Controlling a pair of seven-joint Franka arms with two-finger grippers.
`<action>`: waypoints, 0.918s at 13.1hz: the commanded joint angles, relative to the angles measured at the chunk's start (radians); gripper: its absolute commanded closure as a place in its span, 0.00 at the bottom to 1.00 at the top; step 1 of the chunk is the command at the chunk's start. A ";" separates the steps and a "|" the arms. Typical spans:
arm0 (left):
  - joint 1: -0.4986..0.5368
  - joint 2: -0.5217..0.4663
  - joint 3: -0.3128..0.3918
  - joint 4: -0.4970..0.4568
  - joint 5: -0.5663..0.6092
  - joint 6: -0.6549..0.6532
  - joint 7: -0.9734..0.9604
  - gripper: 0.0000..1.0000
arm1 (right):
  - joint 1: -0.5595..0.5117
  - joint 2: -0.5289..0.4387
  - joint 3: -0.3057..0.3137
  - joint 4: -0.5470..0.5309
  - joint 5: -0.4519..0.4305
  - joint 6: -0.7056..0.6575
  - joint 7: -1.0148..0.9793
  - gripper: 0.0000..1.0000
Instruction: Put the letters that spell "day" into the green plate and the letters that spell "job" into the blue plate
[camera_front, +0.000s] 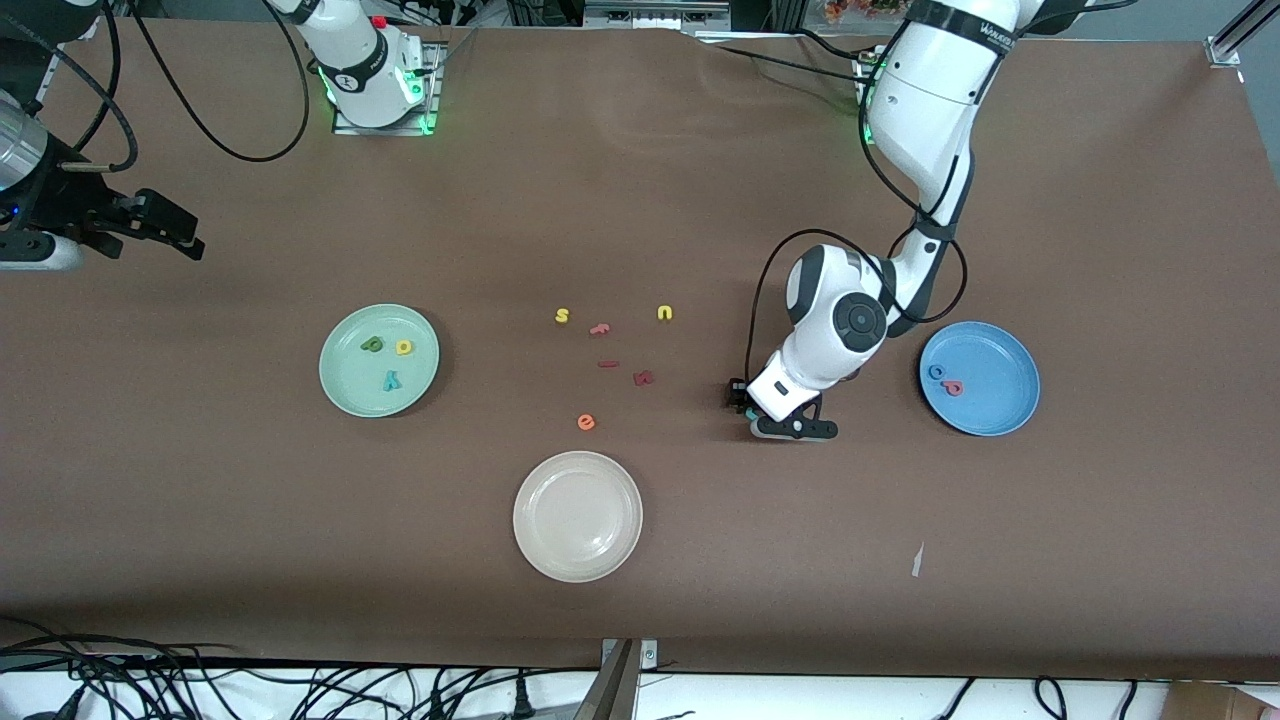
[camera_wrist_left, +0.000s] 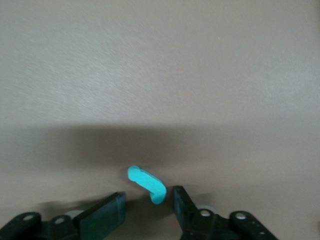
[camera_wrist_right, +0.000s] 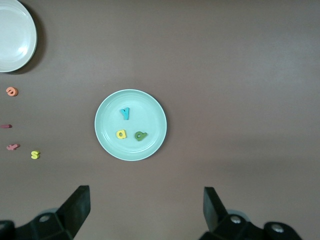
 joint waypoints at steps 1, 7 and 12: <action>-0.018 0.037 0.003 0.013 0.025 -0.004 -0.015 0.54 | 0.004 0.010 -0.004 0.027 -0.016 -0.019 -0.005 0.00; 0.011 0.021 0.006 0.030 0.022 -0.004 0.011 0.55 | 0.006 0.010 -0.001 0.028 -0.016 -0.018 -0.004 0.00; 0.020 0.027 0.006 0.076 0.022 -0.004 0.010 0.53 | 0.006 0.010 -0.001 0.028 -0.016 -0.018 -0.004 0.00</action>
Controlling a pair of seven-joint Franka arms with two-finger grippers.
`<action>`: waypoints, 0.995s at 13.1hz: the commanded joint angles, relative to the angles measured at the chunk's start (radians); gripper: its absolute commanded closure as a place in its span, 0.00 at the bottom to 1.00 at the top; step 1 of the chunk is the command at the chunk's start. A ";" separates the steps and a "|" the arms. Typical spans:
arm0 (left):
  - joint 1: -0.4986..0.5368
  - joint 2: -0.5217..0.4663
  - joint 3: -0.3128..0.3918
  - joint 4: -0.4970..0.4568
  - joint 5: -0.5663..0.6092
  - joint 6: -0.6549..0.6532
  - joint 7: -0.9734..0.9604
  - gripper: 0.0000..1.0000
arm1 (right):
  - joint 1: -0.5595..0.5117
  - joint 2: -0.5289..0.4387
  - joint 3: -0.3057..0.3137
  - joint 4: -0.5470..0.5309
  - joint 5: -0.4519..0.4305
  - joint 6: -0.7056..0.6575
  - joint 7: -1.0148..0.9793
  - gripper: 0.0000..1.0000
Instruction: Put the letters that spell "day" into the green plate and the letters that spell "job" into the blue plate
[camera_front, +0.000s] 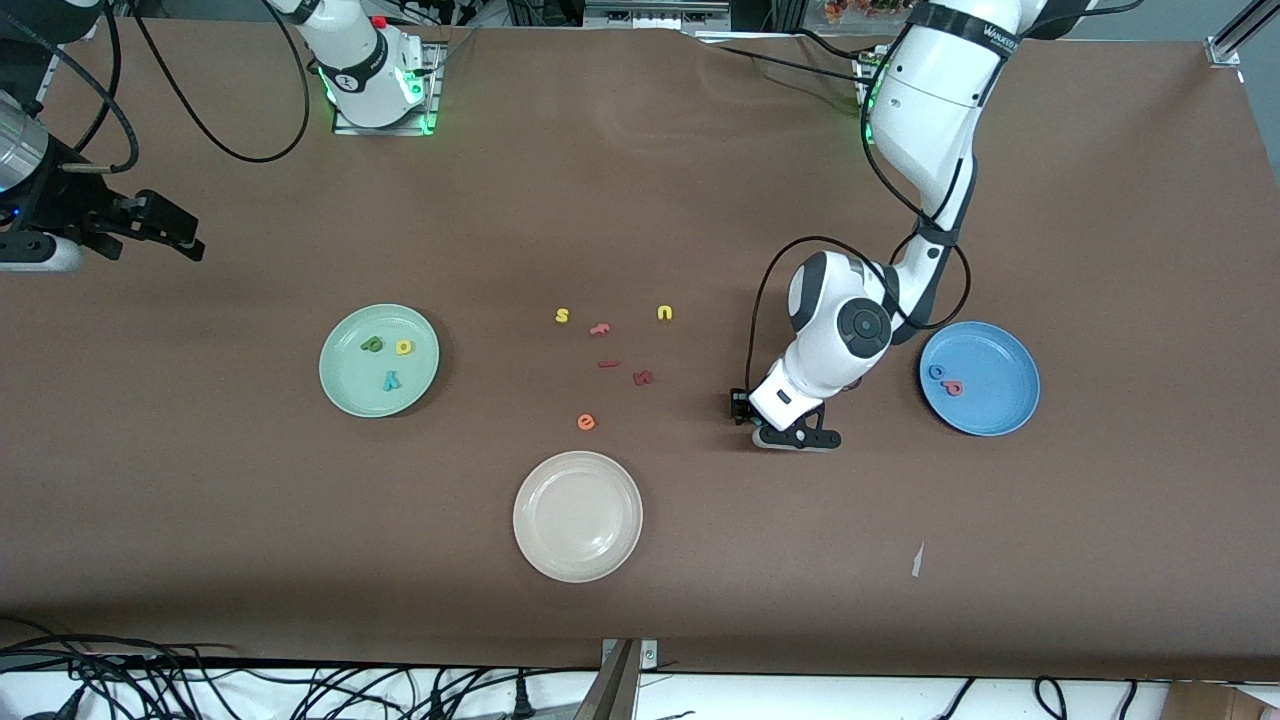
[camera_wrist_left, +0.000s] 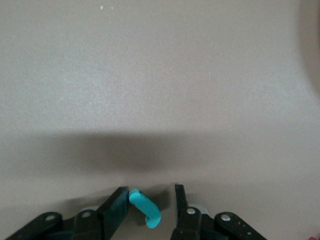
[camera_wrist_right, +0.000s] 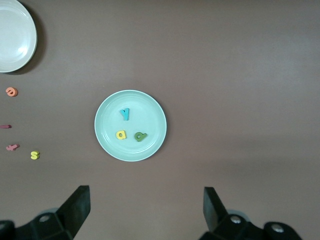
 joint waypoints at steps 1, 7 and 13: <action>0.005 0.016 0.001 0.021 0.022 -0.004 0.007 0.53 | 0.006 0.007 -0.001 0.024 -0.015 -0.018 -0.002 0.00; 0.005 0.016 0.001 0.004 0.023 -0.004 0.006 0.55 | 0.006 0.007 -0.001 0.024 -0.015 -0.018 -0.008 0.00; 0.005 0.013 0.001 -0.016 0.026 -0.005 0.006 0.75 | 0.006 0.008 0.001 0.024 -0.015 -0.016 -0.014 0.00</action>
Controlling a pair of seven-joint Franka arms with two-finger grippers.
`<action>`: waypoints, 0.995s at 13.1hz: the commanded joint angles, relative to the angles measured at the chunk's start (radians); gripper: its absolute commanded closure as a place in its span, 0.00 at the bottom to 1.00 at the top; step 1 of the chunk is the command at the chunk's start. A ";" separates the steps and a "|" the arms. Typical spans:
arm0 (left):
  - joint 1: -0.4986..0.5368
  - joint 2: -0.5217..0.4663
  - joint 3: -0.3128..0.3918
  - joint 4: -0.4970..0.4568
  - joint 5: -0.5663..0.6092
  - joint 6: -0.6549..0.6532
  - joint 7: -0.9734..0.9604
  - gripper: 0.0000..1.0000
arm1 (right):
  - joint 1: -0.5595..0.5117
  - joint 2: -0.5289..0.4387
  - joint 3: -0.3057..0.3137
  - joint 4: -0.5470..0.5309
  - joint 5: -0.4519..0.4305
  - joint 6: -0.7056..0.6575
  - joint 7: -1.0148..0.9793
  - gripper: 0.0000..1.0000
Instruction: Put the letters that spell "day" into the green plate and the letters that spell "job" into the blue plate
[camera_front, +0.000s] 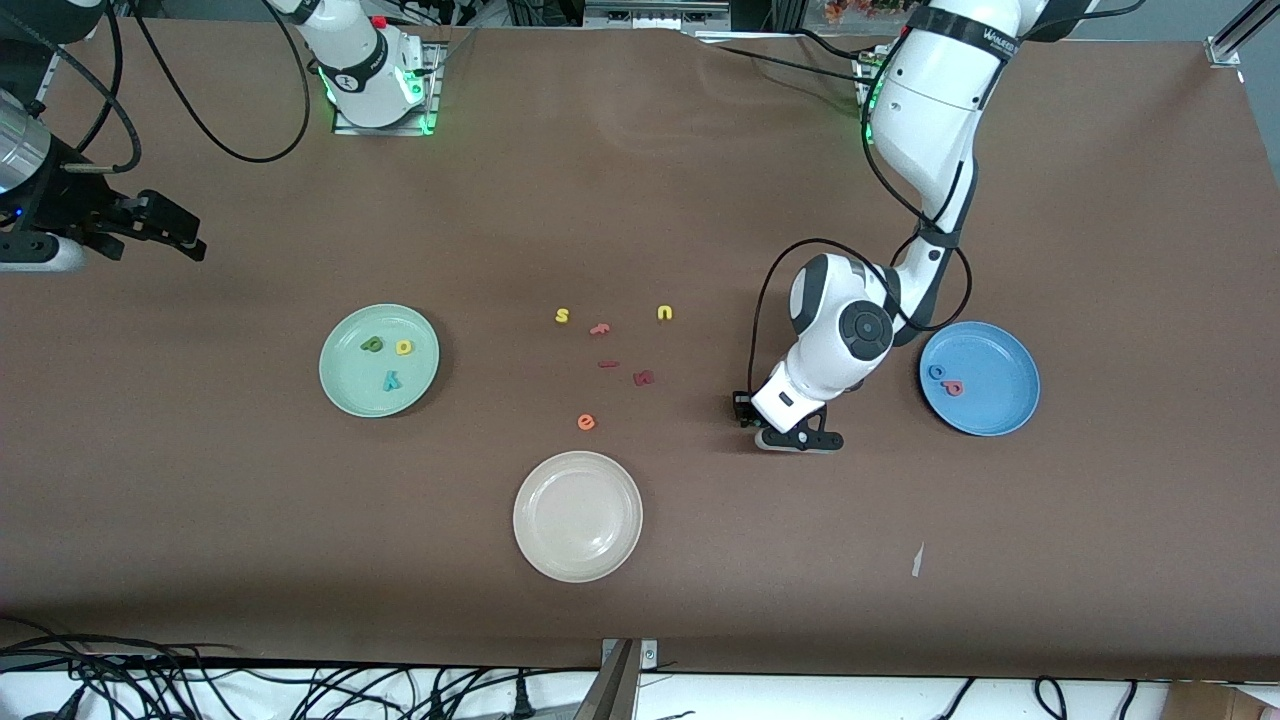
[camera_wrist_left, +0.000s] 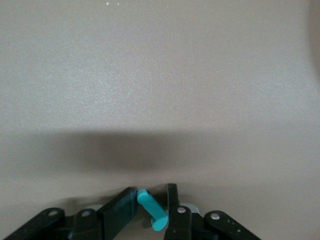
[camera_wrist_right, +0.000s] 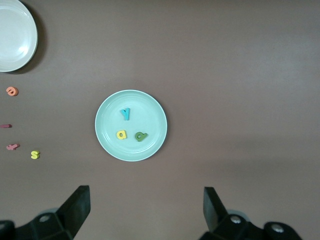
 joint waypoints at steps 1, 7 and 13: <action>0.003 0.007 -0.002 -0.014 0.026 -0.005 0.005 0.77 | 0.003 0.008 0.001 0.024 -0.014 -0.016 -0.014 0.00; 0.003 -0.024 -0.002 -0.028 0.026 -0.020 0.003 1.00 | 0.003 0.008 0.001 0.024 -0.014 -0.018 -0.014 0.00; 0.110 -0.197 -0.002 -0.029 0.138 -0.314 0.005 1.00 | 0.003 0.008 0.001 0.024 -0.014 -0.018 -0.014 0.00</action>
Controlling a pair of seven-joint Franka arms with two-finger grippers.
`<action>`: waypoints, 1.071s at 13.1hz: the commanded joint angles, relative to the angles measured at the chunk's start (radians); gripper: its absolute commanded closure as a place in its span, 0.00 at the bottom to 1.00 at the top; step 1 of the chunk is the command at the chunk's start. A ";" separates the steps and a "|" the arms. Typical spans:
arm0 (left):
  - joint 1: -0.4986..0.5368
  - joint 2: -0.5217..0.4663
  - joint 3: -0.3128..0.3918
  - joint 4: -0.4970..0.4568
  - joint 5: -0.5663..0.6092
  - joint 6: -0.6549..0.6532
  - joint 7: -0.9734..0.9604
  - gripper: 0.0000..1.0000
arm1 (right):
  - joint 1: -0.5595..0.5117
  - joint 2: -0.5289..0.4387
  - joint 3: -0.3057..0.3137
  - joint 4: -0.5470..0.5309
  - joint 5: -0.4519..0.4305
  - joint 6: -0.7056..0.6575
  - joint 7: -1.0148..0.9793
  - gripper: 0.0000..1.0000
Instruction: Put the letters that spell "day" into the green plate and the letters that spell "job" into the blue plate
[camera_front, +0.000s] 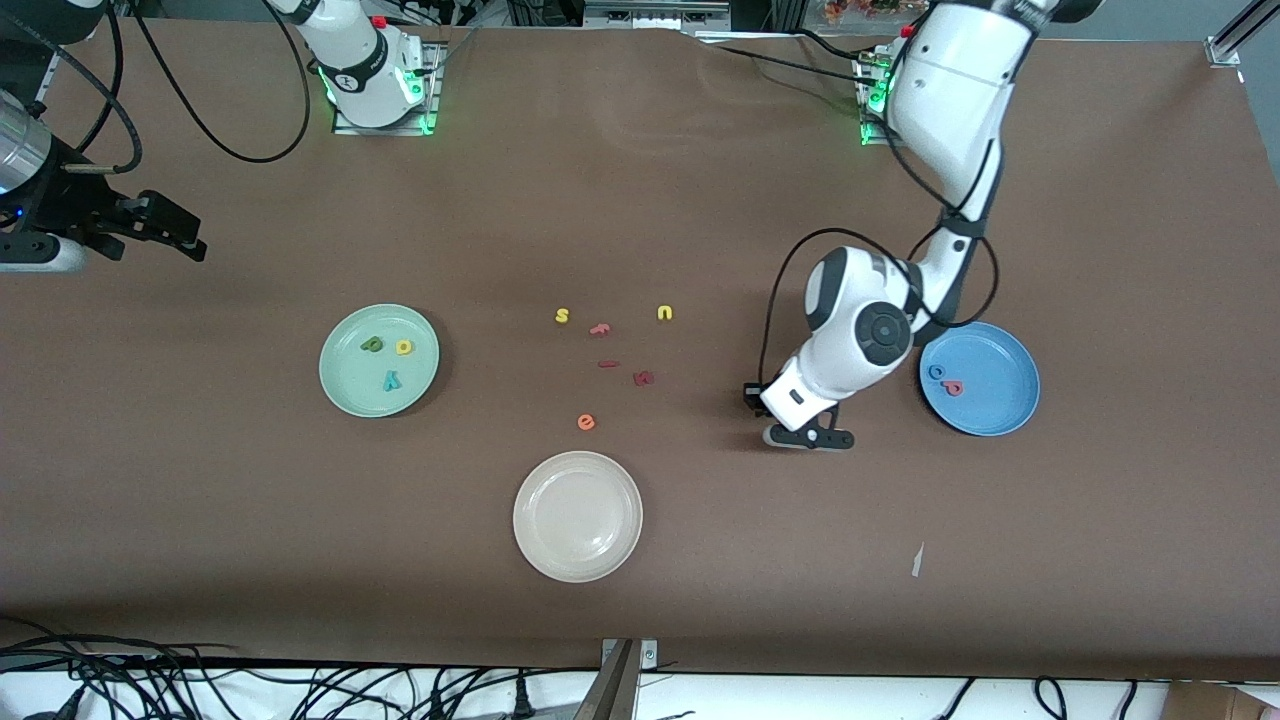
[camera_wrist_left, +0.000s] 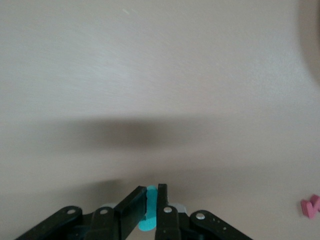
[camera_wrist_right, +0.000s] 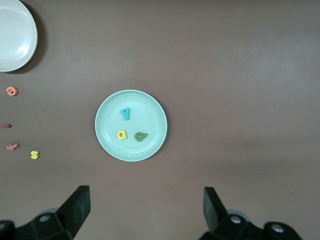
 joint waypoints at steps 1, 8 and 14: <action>0.084 -0.110 -0.008 -0.034 0.074 -0.140 0.022 1.00 | 0.001 0.007 0.000 0.023 -0.012 -0.019 -0.014 0.00; 0.354 -0.285 -0.011 -0.250 0.162 -0.205 0.456 1.00 | 0.001 0.007 0.000 0.023 -0.012 -0.019 -0.014 0.00; 0.431 -0.302 0.035 -0.307 0.324 -0.197 0.587 0.91 | 0.001 0.008 -0.001 0.021 -0.012 -0.019 -0.014 0.00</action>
